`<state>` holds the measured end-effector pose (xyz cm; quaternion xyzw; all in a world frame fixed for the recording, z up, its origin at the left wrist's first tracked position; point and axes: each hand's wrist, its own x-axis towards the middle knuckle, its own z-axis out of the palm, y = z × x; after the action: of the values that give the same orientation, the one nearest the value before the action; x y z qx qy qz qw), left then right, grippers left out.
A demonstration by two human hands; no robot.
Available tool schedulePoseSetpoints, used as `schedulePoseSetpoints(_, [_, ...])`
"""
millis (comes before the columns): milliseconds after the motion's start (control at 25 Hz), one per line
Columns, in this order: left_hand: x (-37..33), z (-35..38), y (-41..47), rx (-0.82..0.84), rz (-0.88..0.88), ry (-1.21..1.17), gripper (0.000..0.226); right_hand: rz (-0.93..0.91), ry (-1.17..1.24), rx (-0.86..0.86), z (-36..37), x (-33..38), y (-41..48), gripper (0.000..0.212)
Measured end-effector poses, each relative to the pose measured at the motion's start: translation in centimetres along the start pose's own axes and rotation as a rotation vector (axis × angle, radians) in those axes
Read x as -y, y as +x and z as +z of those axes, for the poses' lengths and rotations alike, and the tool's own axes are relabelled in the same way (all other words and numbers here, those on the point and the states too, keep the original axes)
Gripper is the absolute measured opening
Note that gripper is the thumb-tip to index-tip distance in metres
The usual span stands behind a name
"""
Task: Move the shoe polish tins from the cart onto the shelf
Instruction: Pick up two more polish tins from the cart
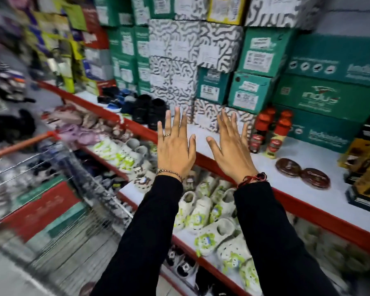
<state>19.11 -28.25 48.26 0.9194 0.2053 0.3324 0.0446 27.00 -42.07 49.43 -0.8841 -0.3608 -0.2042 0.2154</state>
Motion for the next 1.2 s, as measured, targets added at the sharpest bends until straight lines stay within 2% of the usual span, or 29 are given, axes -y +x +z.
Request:
schedulePoseSetpoints(320, [15.4,-1.0,-8.0,0.141,-0.329,0.156,0.065,-0.259,0.189,0.335,12.0,12.3,-0.4,0.074])
schedulePoseSetpoints(560, [26.1,3.0,-16.1,0.344,-0.614,0.069,0.066,-0.291,0.299,0.817,23.8,18.3,-3.6,0.068])
schedulePoseSetpoints(800, [34.2,11.2,-24.0,0.675,-1.078,-0.088,0.063,-0.096,0.223,1.201,37.2,20.7,-7.4,0.043])
schedulePoseSetpoints(920, [36.5,16.3,-27.0,0.804,-1.286,-0.157,0.065,0.023,0.178,1.345,43.2,20.5,-10.0,0.048])
schedulePoseSetpoints(1000, [37.5,19.2,-29.0,0.878,-1.452,-0.199,0.068,0.116,0.152,1.382,46.2,20.0,-11.5,0.048])
schedulePoseSetpoints(1080, [39.0,22.3,-30.7,0.922,-1.627,-0.258,0.062,0.213,0.121,1.431,50.0,19.5,-12.6,0.046])
schedulePoseSetpoints(1160, [40.4,24.9,-32.2,0.937,-1.722,-0.253,0.049,0.292,0.073,1.456,53.3,18.7,-13.3,0.026])
schedulePoseSetpoints(1200, [40.8,25.7,-32.8,0.938,-1.750,-0.233,0.047,0.330,0.069,1.446,54.5,18.3,-13.6,0.024])
